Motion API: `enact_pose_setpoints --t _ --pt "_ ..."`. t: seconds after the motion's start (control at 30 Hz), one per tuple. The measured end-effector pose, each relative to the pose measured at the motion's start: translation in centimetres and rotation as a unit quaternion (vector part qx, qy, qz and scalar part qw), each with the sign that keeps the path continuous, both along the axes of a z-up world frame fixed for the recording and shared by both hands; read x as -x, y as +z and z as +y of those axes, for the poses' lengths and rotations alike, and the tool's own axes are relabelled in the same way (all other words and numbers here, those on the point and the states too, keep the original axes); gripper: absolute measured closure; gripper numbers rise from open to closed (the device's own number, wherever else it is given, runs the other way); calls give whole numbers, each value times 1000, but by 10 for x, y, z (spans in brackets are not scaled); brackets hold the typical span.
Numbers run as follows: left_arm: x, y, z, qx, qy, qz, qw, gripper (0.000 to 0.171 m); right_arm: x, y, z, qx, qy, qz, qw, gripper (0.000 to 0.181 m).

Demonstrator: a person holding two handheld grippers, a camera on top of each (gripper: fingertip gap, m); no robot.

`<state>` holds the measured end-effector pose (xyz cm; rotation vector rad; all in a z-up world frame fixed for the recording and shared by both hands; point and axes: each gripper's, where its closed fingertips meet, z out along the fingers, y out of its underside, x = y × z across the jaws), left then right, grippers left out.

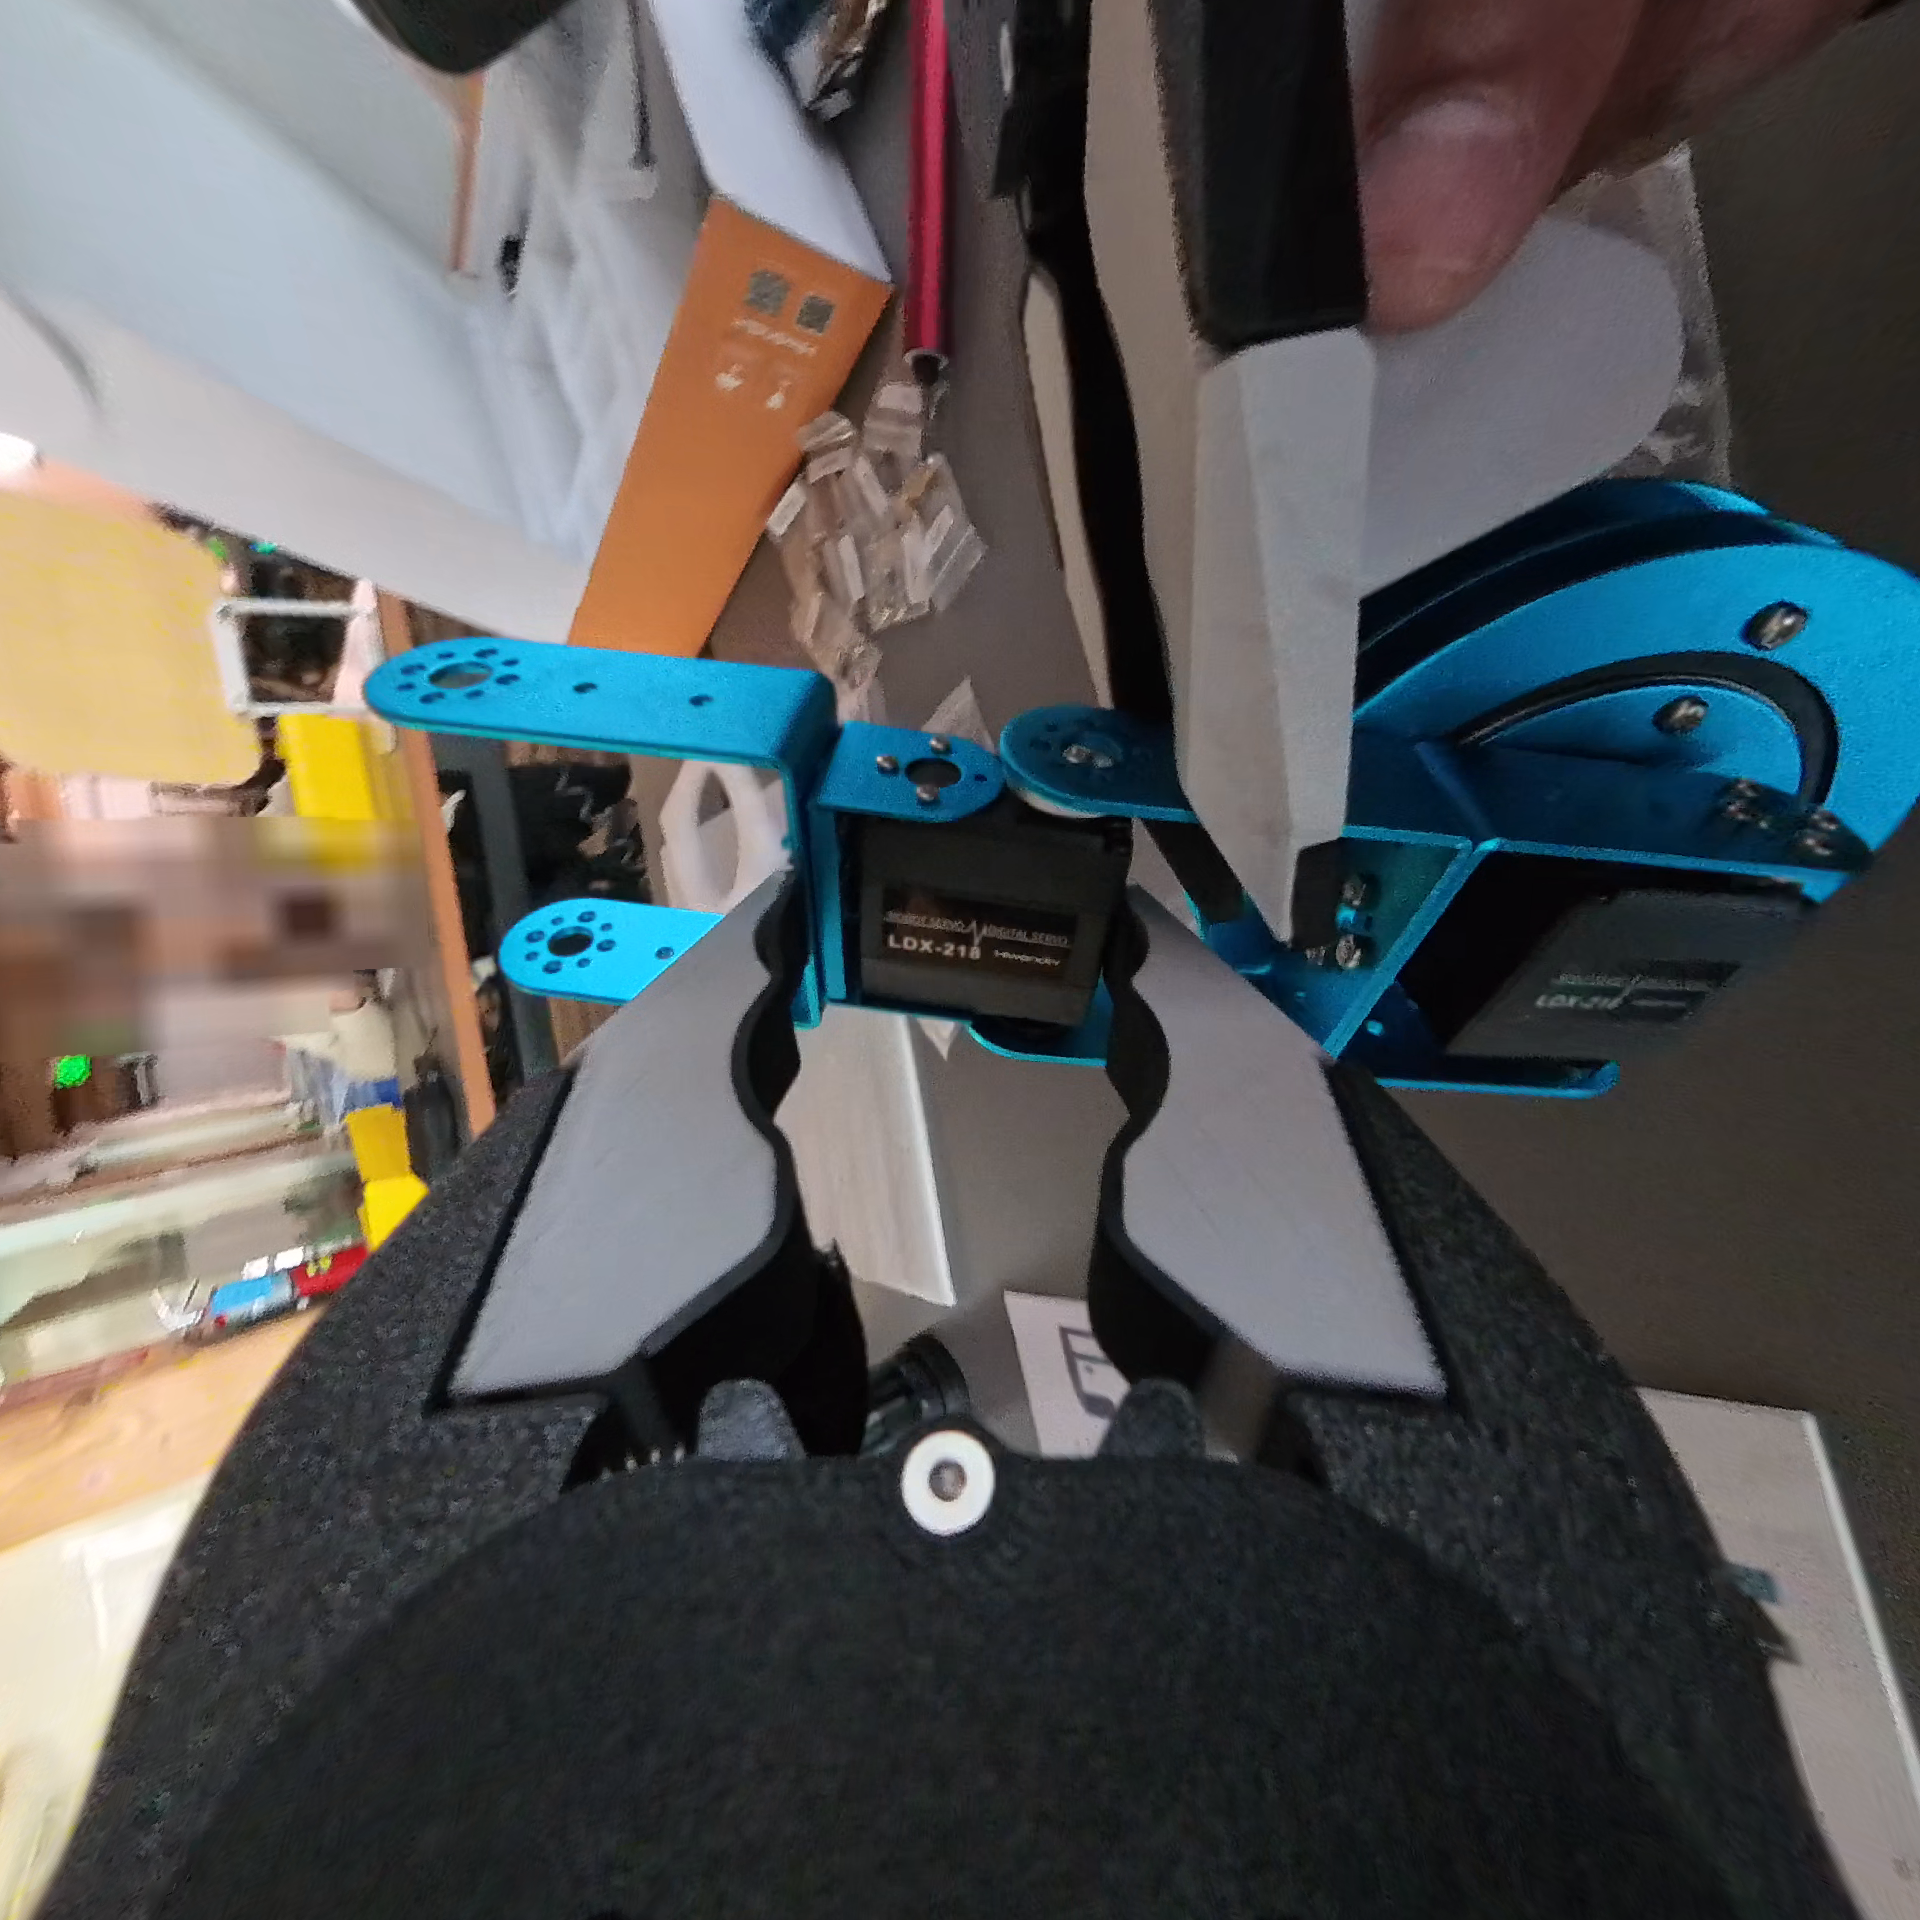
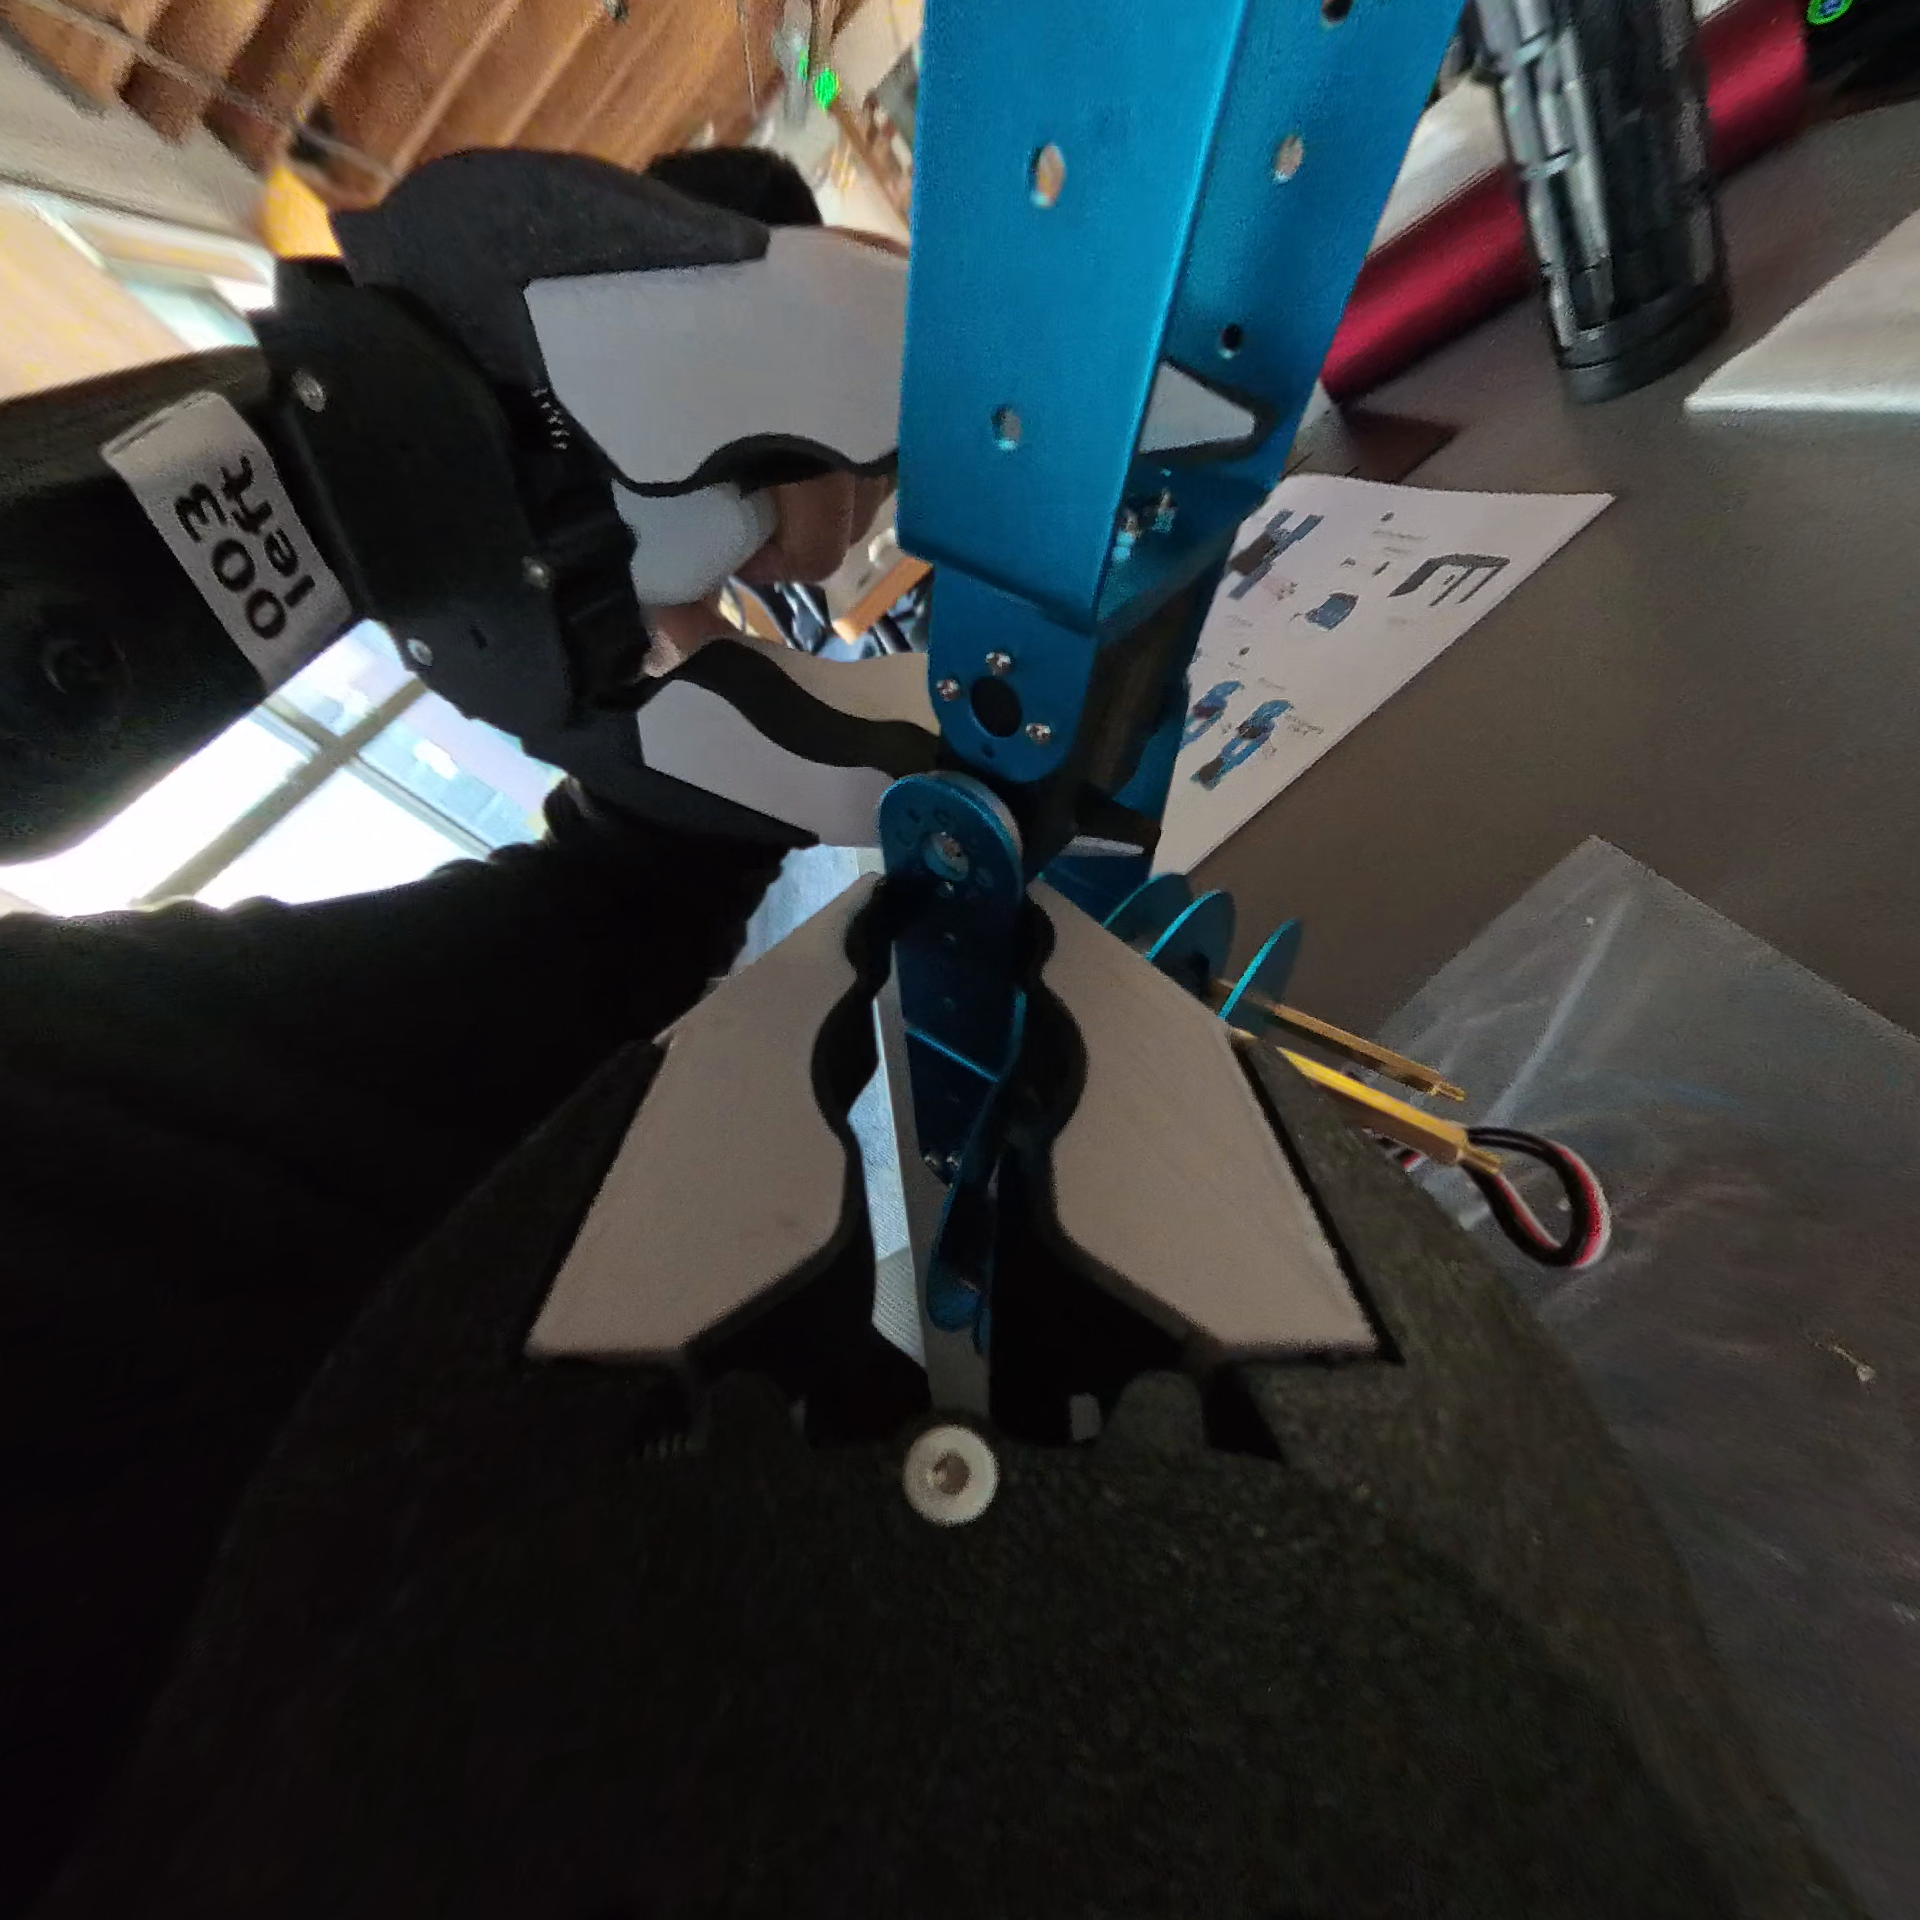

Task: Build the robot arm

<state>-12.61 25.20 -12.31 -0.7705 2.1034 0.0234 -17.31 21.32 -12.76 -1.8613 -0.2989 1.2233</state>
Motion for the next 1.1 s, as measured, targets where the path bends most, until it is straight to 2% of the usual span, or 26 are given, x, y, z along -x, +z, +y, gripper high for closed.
enact_pose_setpoints --t 0.23,0.5,0.6,0.67,0.7,0.77,0.83,0.9,0.93,1.1 --pt "48 -2 -6 -39 85 -107 990 114 38 -12 -10 -36 33 -107 993 161" --pt "77 0 -16 -67 151 -204 965 115 55 -16 -18 -105 7 -173 979 157" --pt "81 -1 -19 -55 162 -212 962 115 46 0 -24 -172 -24 -166 971 140" --pt "81 0 -21 -50 163 -220 960 115 20 14 -35 -223 -73 -171 957 123" --pt "80 0 -22 -49 163 -221 960 115 1 12 -39 -232 -107 -184 949 118" --pt "79 1 -23 -50 166 -221 960 115 -20 -9 -45 -217 -125 -207 946 105" --pt "77 1 -23 -53 169 -223 959 115 -31 -46 -35 -167 -120 -238 949 91" --pt "77 1 -22 -52 179 -221 957 115 -16 -55 -39 -135 -45 -175 974 109" --pt "77 1 -21 -50 184 -221 956 115 -12 -53 -41 -130 -27 -157 979 110" --pt "78 2 -24 -53 197 -221 954 115 -6 -69 -40 -142 -22 -285 948 140"
